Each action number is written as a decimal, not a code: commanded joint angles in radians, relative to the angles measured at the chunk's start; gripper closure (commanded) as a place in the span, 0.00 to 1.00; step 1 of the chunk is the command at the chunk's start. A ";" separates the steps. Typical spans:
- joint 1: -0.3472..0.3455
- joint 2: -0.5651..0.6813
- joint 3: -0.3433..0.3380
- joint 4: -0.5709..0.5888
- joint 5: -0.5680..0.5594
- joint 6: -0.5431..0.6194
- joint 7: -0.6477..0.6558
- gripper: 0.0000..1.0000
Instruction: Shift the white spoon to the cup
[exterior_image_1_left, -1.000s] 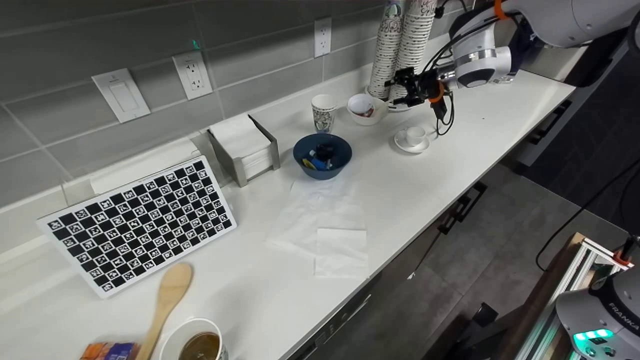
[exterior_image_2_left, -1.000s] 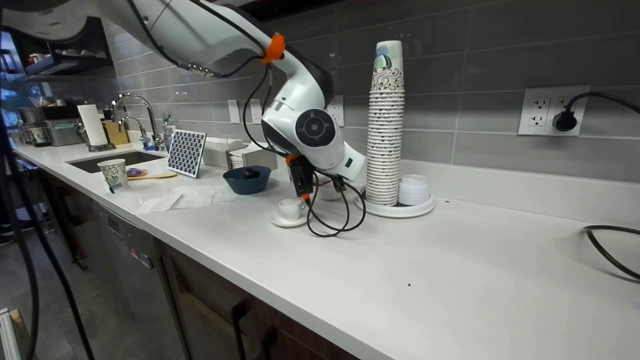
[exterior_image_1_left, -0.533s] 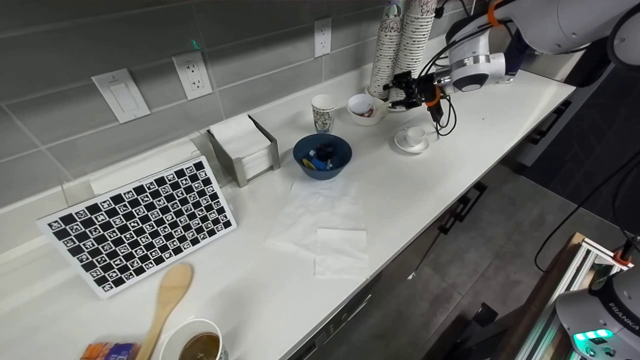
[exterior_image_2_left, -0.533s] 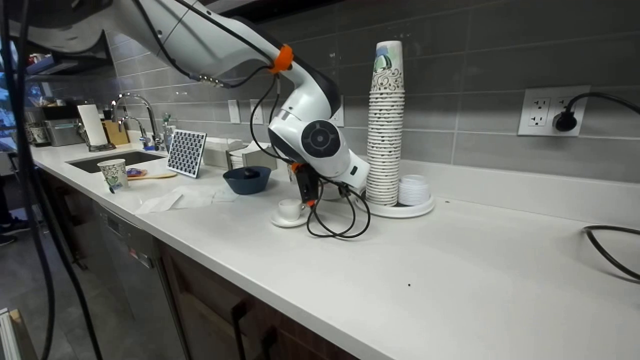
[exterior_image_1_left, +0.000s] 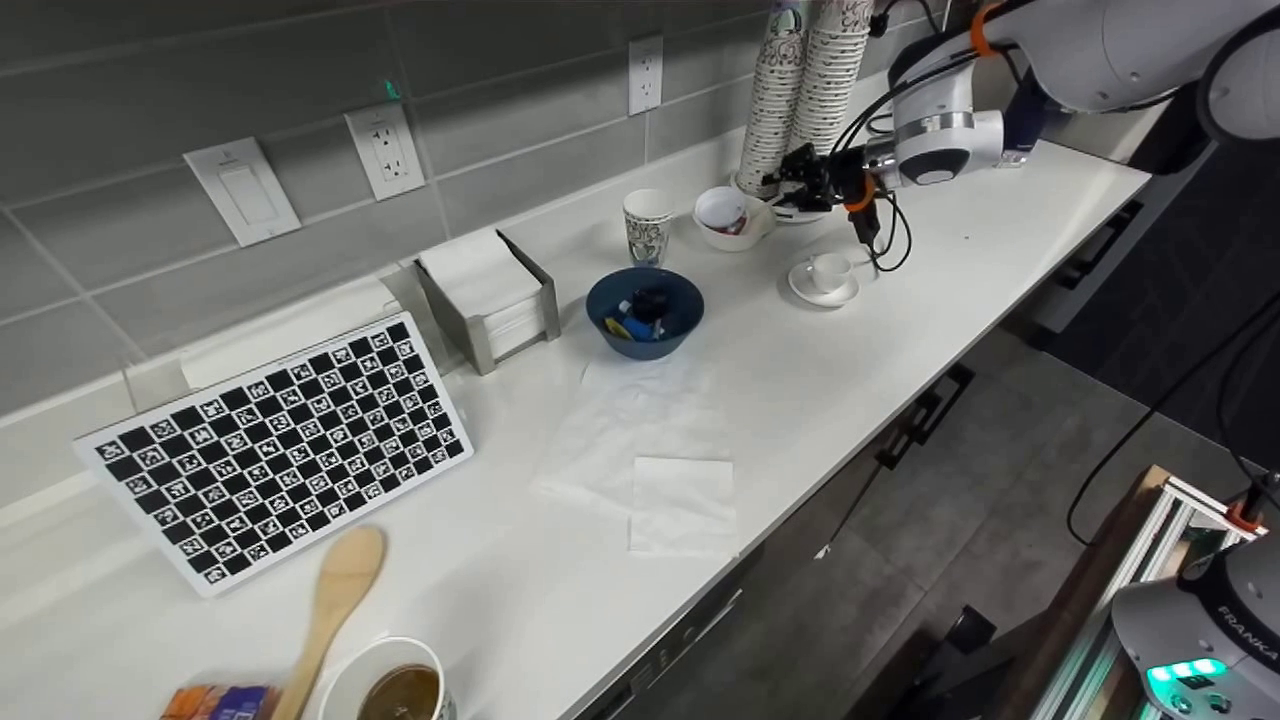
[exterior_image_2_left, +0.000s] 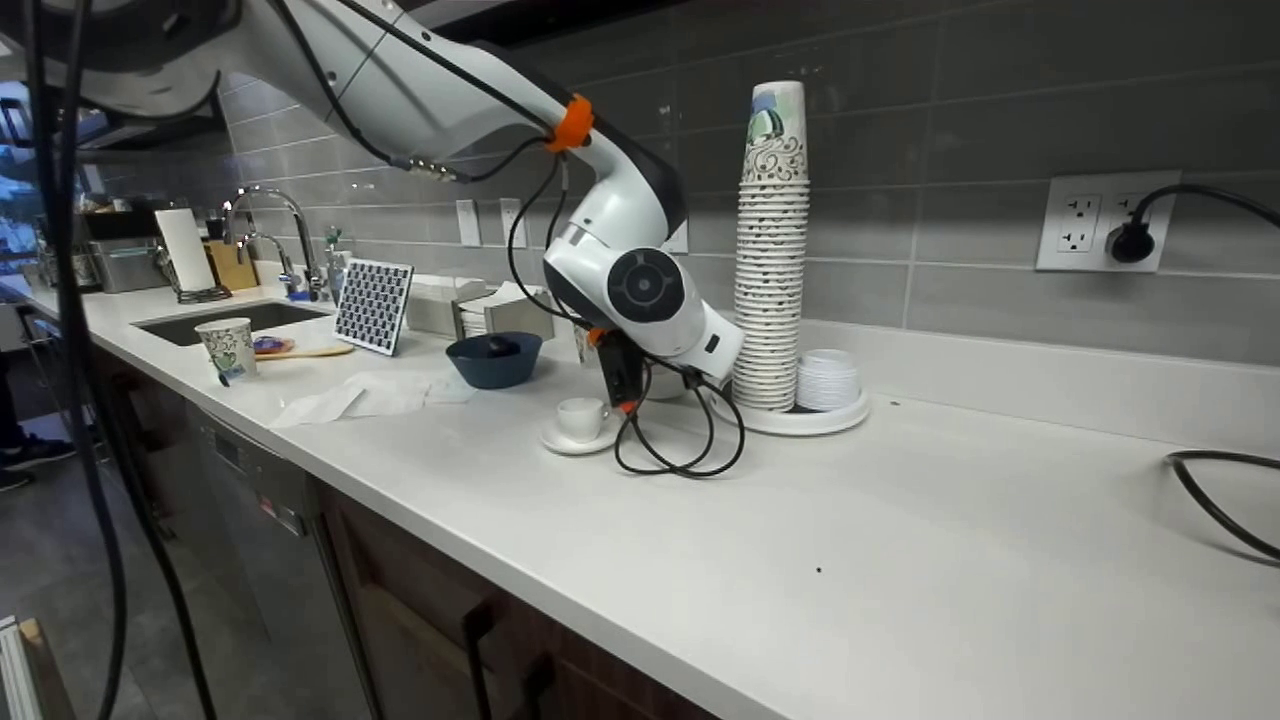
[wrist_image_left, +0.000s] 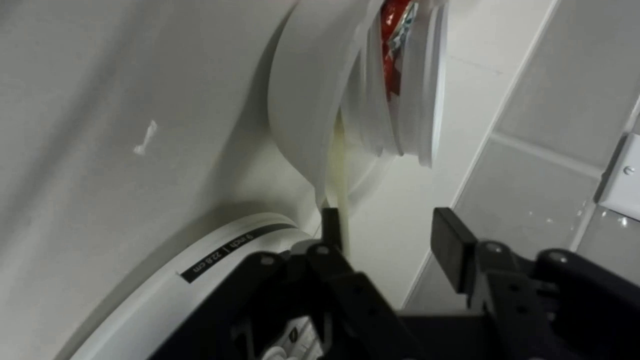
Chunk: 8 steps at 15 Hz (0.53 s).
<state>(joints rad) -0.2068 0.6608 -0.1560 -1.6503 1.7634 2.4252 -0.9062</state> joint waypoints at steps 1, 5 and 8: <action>0.000 0.028 -0.003 0.033 0.015 0.010 -0.007 0.57; -0.004 0.034 -0.006 0.037 0.020 0.011 -0.007 0.79; -0.005 0.030 -0.008 0.034 0.024 0.011 -0.009 0.99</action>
<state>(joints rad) -0.2069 0.6738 -0.1651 -1.6440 1.7634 2.4271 -0.9062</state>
